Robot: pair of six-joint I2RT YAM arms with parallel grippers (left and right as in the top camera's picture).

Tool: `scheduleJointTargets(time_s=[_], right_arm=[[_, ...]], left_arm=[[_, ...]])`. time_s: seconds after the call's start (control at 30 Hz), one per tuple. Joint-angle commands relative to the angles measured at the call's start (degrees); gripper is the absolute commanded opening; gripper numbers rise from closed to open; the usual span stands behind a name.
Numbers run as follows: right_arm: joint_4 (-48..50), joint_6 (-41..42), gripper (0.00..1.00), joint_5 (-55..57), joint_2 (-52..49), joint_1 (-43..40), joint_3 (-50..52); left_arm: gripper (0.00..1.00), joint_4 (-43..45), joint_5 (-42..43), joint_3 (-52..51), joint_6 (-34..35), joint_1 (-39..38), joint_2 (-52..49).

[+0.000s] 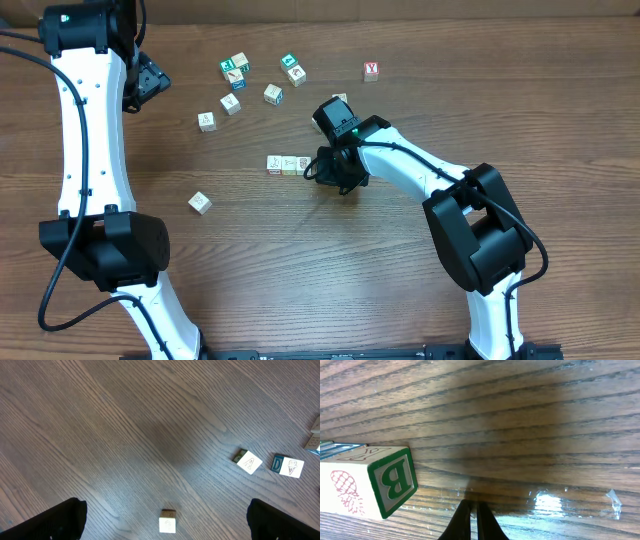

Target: Form a horizontal line

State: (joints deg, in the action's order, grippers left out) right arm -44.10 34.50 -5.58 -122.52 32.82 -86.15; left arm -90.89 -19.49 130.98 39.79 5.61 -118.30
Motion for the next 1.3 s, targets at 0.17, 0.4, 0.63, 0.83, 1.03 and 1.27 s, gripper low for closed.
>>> scheduleJointTargets(time_s=[0.17,0.4,0.63,0.83,1.03,1.27], right_arm=[[-0.17,-0.04,0.04,3.19,-0.90,-0.44,0.70],[0.55,-0.04,0.04,3.19,-0.90,-0.44,0.70],[0.48,-0.07,0.04,3.19,-0.90,-0.44,0.70],[0.46,-0.07,0.04,3.19,-0.90,-0.44,0.70],[0.44,-0.07,0.04,3.19,-0.90,-0.44,0.70],[0.44,-0.07,0.04,3.19,-0.90,-0.44,0.70]], left_arm=[[1.00,-0.09,0.02,0.74,-1.25,-0.37,0.46],[1.00,-0.11,0.02,0.74,-1.25,-0.37,0.46],[1.00,-0.11,0.02,0.74,-1.25,-0.37,0.46],[1.00,-0.11,0.02,0.74,-1.25,-0.37,0.46],[1.00,-0.09,0.02,0.74,-1.25,-0.37,0.46],[1.00,-0.09,0.02,0.74,-1.25,-0.37,0.46]])
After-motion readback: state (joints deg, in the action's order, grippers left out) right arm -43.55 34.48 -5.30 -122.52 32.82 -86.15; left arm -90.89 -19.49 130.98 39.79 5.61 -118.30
